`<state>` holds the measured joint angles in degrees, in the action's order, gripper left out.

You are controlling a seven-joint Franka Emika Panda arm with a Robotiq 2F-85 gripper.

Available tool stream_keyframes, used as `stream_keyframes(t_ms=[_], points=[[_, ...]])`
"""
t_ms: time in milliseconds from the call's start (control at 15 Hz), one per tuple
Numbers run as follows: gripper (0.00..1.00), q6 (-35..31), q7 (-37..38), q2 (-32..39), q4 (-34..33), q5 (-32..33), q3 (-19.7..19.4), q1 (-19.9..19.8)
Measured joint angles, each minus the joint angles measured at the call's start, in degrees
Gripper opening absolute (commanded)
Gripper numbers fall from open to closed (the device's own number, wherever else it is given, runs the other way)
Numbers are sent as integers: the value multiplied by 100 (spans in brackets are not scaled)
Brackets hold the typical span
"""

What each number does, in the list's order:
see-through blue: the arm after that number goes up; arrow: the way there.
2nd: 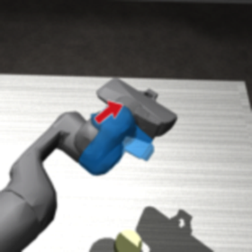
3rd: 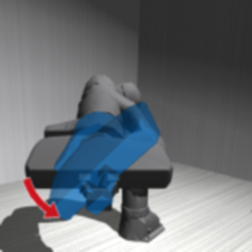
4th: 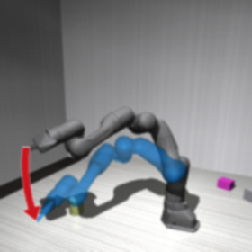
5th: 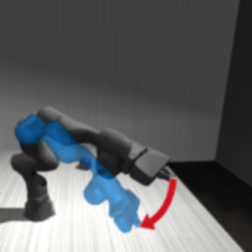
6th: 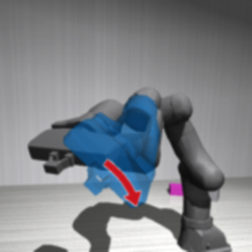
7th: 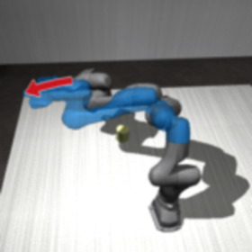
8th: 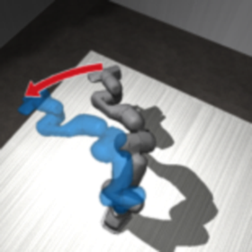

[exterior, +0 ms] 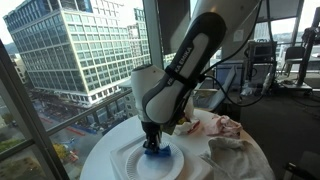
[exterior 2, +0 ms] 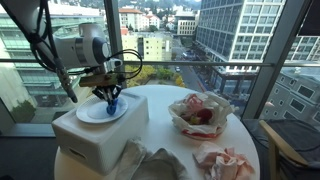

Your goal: Clean the plate with the blue sponge

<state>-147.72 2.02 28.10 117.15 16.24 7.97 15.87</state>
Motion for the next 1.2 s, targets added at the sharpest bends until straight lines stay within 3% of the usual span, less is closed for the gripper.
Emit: stream_keyframes(t_ms=[467, 933, 1200], points=[[7, -1, -70, 1, -1, -75, 46, -15], [7, 10, -678, 19, 33, -670, 518, -52], [7, 16, -822, 20, 52, -798, 599, -54]])
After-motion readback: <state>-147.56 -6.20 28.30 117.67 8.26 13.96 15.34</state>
